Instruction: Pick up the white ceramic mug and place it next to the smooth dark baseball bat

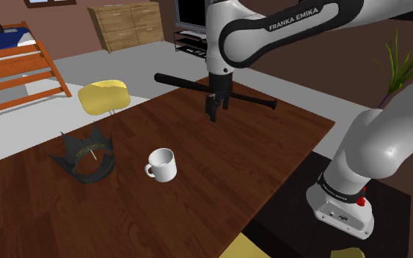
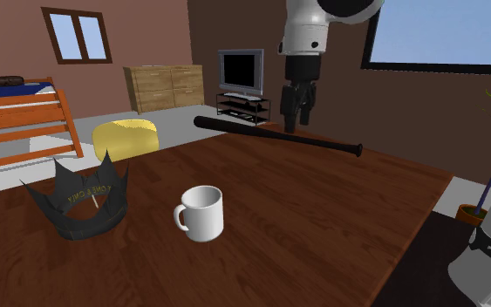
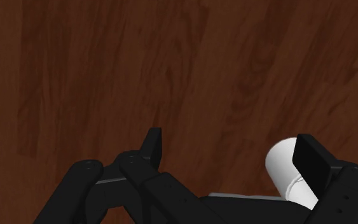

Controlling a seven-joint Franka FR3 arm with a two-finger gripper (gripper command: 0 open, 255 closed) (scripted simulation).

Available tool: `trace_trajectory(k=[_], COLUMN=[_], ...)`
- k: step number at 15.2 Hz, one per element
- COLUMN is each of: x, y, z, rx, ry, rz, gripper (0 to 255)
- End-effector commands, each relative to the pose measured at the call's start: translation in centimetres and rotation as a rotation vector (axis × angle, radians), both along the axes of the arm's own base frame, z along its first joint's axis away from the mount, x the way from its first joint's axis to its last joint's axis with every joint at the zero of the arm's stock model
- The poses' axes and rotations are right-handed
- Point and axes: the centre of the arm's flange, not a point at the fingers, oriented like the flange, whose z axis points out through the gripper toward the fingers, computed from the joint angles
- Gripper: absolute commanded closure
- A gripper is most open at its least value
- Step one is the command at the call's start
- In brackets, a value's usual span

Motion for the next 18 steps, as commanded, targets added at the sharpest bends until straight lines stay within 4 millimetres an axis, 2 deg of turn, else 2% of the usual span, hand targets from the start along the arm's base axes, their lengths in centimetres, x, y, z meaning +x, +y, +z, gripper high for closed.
trace_trajectory(k=[1, 18], x=[1.4, 13.8], y=[1.5, 16.1], z=[-1.3, -13.6], rx=[-0.003, -0.032], ry=[-0.001, -0.003], rz=[0.001, 0.012], gripper=[0, 0])
